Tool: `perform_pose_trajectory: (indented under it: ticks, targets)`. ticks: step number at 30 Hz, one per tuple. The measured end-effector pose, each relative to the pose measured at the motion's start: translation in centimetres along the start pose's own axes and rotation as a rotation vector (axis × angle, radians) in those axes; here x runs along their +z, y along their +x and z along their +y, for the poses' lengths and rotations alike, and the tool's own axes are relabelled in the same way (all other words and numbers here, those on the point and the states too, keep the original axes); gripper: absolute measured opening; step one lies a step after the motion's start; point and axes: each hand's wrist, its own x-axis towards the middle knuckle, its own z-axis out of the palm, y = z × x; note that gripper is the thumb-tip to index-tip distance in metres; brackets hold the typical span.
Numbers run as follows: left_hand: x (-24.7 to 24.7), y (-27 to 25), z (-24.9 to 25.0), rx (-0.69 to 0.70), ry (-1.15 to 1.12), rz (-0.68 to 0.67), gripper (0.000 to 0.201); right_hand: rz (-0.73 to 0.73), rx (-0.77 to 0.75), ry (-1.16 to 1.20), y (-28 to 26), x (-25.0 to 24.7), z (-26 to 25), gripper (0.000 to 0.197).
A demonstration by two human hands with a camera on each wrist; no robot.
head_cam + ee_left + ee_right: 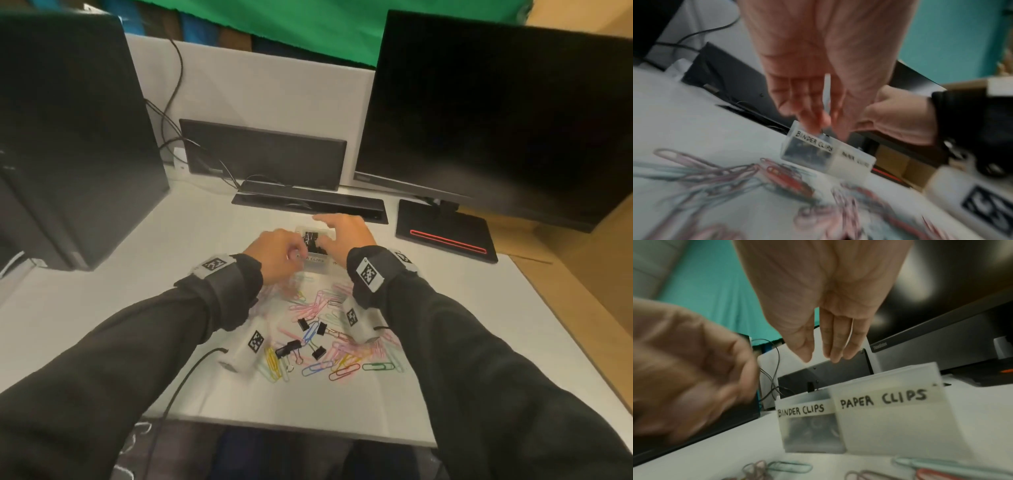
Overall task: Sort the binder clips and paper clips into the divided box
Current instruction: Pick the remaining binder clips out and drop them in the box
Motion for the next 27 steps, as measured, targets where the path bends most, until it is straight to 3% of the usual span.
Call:
perform_pose_trajectory:
  ticks: [2,3,6,9,15,20,23,27]
  targets:
    - [1.1,-1.9,0.7,0.094,0.183,-0.268,0.021,0.031,-0.036,0.022,-1.7,-0.6,0.4,0.036]
    - [1.7,-2.5,1.0,0.136,0.249,-0.345,0.026,-0.025,-0.069,0.004,-2.7,-0.8,0.6,0.032]
    - [3.2,-3.4,1.3,0.175,0.332,-0.422,0.035,-0.387,-0.127,-0.182,-6.4,-0.5,1.1,0.022]
    - [3.6,-3.6,1.1,0.154,0.342,-0.417,0.032,-0.497,-0.105,-0.259,-8.3,0.9,1.5,0.028]
    - [3.4,-3.9,1.1,0.132,0.317,-0.365,0.024,-0.440,-0.117,-0.251,-7.8,2.5,1.4,0.008]
    - [3.7,-3.9,0.2,0.146,0.346,-0.320,0.025,-0.337,-0.070,-0.170,-7.6,2.4,2.0,0.007]
    - [3.6,-3.8,0.2,0.137,0.317,-0.271,0.023,-0.291,-0.084,-0.107,-8.4,1.5,1.9,0.017]
    - [3.6,-3.4,0.1,0.080,0.208,-0.158,0.023,-0.433,-0.197,-0.140,-11.0,0.8,0.4,0.019]
